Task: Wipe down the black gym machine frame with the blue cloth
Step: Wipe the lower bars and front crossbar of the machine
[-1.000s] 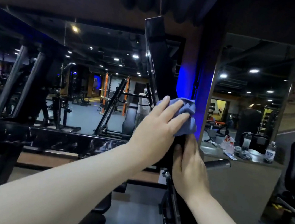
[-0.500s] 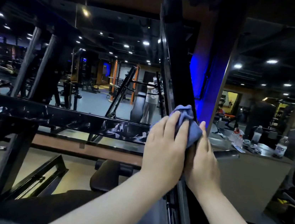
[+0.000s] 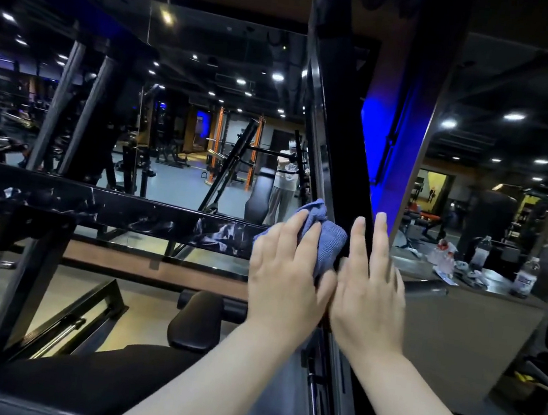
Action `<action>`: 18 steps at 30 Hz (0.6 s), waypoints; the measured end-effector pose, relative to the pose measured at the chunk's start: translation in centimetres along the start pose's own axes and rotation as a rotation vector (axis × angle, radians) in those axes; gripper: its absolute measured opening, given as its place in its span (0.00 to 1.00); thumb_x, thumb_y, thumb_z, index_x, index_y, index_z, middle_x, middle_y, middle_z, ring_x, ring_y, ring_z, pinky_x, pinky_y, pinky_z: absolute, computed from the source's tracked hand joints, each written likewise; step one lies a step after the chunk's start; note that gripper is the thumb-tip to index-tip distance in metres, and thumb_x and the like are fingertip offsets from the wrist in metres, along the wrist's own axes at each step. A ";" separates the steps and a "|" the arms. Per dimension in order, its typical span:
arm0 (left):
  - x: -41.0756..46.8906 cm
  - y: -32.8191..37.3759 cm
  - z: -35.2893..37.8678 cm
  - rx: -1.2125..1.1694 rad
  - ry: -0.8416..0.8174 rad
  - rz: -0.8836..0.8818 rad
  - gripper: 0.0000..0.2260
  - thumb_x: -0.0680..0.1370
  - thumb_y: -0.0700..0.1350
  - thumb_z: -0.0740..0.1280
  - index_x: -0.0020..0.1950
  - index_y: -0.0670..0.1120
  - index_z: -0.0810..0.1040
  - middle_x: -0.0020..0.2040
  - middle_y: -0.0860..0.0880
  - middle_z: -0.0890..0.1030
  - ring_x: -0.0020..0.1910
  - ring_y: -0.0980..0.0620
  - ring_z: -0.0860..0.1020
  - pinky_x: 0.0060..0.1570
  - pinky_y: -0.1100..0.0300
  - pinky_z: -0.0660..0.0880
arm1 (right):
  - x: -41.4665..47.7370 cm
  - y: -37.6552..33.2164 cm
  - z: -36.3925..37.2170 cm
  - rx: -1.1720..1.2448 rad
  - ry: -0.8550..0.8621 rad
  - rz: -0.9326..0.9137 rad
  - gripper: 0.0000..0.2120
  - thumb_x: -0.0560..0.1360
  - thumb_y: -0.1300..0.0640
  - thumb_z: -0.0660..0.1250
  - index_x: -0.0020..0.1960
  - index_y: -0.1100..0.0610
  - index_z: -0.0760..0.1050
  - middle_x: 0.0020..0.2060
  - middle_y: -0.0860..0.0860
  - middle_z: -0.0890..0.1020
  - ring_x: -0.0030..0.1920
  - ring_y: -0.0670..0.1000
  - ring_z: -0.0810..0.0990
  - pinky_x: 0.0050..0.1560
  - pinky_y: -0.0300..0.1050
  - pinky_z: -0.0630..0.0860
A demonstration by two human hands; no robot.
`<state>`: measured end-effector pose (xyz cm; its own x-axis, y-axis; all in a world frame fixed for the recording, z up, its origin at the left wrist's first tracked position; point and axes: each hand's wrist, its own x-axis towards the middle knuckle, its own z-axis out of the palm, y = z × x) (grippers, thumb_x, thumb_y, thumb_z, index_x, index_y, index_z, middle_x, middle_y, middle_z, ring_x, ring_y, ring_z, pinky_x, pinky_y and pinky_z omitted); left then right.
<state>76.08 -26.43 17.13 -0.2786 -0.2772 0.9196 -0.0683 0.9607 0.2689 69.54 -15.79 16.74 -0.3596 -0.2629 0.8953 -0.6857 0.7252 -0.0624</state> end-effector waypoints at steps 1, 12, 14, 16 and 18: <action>0.0 -1.0 -0.2 0.044 0.013 0.068 0.23 0.76 0.53 0.64 0.68 0.46 0.79 0.73 0.46 0.74 0.67 0.42 0.74 0.68 0.46 0.68 | -0.1 -0.1 -0.1 -0.003 0.001 -0.004 0.30 0.83 0.49 0.54 0.82 0.57 0.55 0.82 0.57 0.53 0.76 0.59 0.67 0.66 0.56 0.71; 0.1 -0.4 0.7 0.023 0.073 0.010 0.25 0.73 0.49 0.66 0.71 0.48 0.76 0.75 0.48 0.72 0.74 0.43 0.68 0.77 0.43 0.56 | 0.0 0.0 0.5 -0.066 0.029 -0.013 0.34 0.81 0.47 0.58 0.83 0.58 0.54 0.82 0.57 0.53 0.78 0.58 0.63 0.70 0.56 0.69; -0.3 -0.6 0.8 0.027 0.062 0.074 0.25 0.75 0.46 0.68 0.73 0.52 0.75 0.74 0.50 0.73 0.73 0.43 0.70 0.76 0.43 0.59 | -0.3 0.2 0.5 -0.068 0.031 -0.019 0.35 0.80 0.48 0.60 0.82 0.58 0.54 0.82 0.57 0.53 0.78 0.58 0.63 0.70 0.56 0.69; -0.7 -2.3 0.2 0.045 0.072 0.122 0.25 0.76 0.43 0.68 0.73 0.53 0.73 0.73 0.50 0.73 0.73 0.43 0.70 0.74 0.42 0.61 | -0.4 0.1 0.3 -0.087 0.033 -0.024 0.35 0.81 0.48 0.59 0.82 0.59 0.53 0.82 0.57 0.53 0.79 0.58 0.62 0.70 0.57 0.68; -0.8 -4.5 -0.4 0.031 0.148 0.090 0.19 0.76 0.43 0.67 0.68 0.50 0.76 0.71 0.48 0.75 0.72 0.41 0.71 0.73 0.40 0.62 | -0.3 -0.6 0.2 -0.121 0.041 -0.015 0.34 0.82 0.47 0.57 0.82 0.60 0.52 0.82 0.59 0.53 0.79 0.60 0.62 0.72 0.59 0.67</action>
<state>77.00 -30.52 15.28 -0.1414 -0.1862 0.9723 -0.0797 0.9811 0.1763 69.88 -16.29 16.44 -0.3220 -0.2496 0.9132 -0.6087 0.7934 0.0023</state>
